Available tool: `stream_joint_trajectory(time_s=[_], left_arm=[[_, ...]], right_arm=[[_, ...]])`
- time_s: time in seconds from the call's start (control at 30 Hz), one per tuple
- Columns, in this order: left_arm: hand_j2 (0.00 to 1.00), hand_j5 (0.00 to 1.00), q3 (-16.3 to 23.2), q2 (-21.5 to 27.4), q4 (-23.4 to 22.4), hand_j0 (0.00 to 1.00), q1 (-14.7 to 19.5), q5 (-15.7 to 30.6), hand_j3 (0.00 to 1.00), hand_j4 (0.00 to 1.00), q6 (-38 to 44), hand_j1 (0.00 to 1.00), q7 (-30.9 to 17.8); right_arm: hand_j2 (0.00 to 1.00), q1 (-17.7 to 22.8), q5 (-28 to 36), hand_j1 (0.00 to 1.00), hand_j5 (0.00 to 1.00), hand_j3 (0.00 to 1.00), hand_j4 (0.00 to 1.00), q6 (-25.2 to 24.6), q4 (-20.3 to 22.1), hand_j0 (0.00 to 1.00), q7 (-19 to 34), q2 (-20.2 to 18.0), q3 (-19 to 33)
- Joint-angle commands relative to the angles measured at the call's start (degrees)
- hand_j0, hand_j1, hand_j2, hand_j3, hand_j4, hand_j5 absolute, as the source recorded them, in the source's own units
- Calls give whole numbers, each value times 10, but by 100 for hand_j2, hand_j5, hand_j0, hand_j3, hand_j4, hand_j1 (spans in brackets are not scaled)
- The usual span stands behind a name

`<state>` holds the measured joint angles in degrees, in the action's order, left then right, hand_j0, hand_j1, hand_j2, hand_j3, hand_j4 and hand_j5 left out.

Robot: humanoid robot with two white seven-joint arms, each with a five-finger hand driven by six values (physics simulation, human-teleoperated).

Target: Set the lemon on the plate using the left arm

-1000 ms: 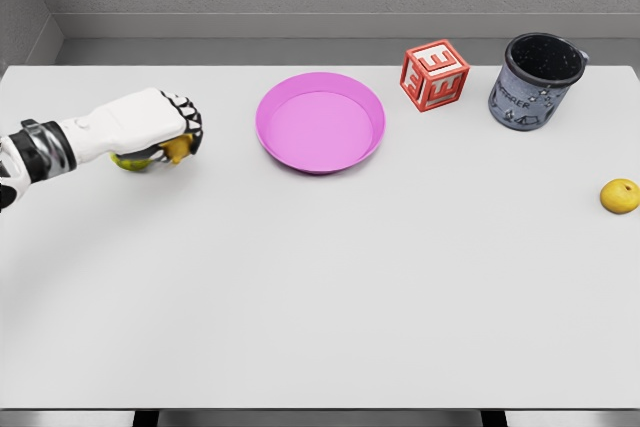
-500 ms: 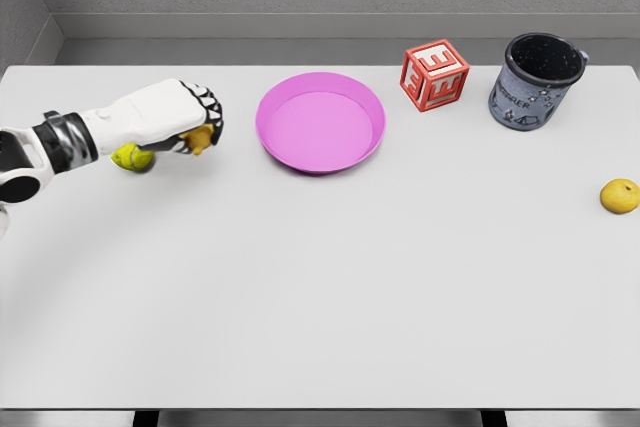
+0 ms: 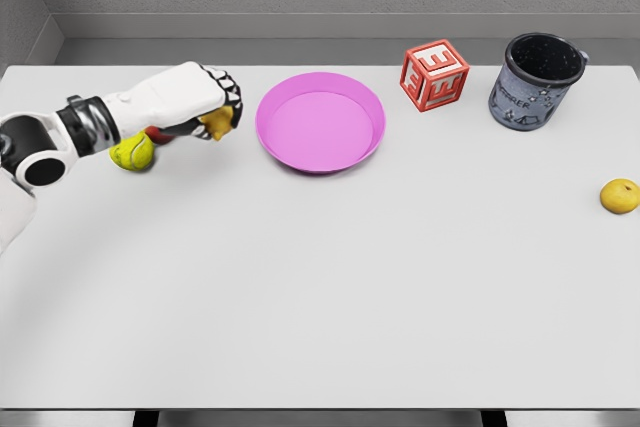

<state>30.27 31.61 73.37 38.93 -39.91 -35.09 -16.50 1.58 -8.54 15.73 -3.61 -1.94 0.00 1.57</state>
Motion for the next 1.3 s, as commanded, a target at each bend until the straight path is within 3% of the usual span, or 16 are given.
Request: stream_joint_trajectory(time_s=[0.0,0.27,0.33,0.37,0.43,0.57,0.8,0.87,1.03,1.13,1.27], left_arm=[[33,33,0,-13,-11,33,0,4,33,33,1,33,1],[34,34,1,-77,-20,34,25,-22,34,34,1,34,1],[38,38,1,-91,-24,38,29,-30,38,38,1,38,1],[47,47,1,-97,-32,47,33,-32,47,47,1,47,1],[79,79,0,-104,-37,79,36,-32,79,79,1,79,1],[99,99,-4,-104,-36,99,37,-32,99,99,1,99,2],[100,100,-6,-97,-25,100,35,-25,100,100,1,100,3],[100,100,-15,-85,7,100,29,-23,100,100,1,100,3],[100,100,-67,-7,97,100,-38,27,100,100,1,100,6],[100,100,-129,39,165,100,-96,57,100,100,1,100,7],[100,100,-180,85,194,100,-156,77,100,100,1,100,7]], right_arm=[[100,0,0,100,100,100,100,0,0,100,0,0,0],[100,1,0,100,100,100,100,0,0,100,0,0,0],[100,1,0,100,100,100,100,0,0,100,0,0,0],[100,1,0,100,100,100,100,0,0,100,0,0,0],[100,1,0,100,100,100,100,0,0,100,0,0,0],[100,1,0,100,100,100,100,0,0,100,0,0,0],[100,1,0,100,100,100,100,0,0,100,0,0,0],[100,1,0,100,100,100,100,0,0,100,0,0,0],[100,1,0,100,100,100,100,0,0,100,0,0,0],[100,0,0,100,100,100,100,0,0,100,0,0,0],[100,1,0,100,100,100,100,0,0,100,0,0,0]])
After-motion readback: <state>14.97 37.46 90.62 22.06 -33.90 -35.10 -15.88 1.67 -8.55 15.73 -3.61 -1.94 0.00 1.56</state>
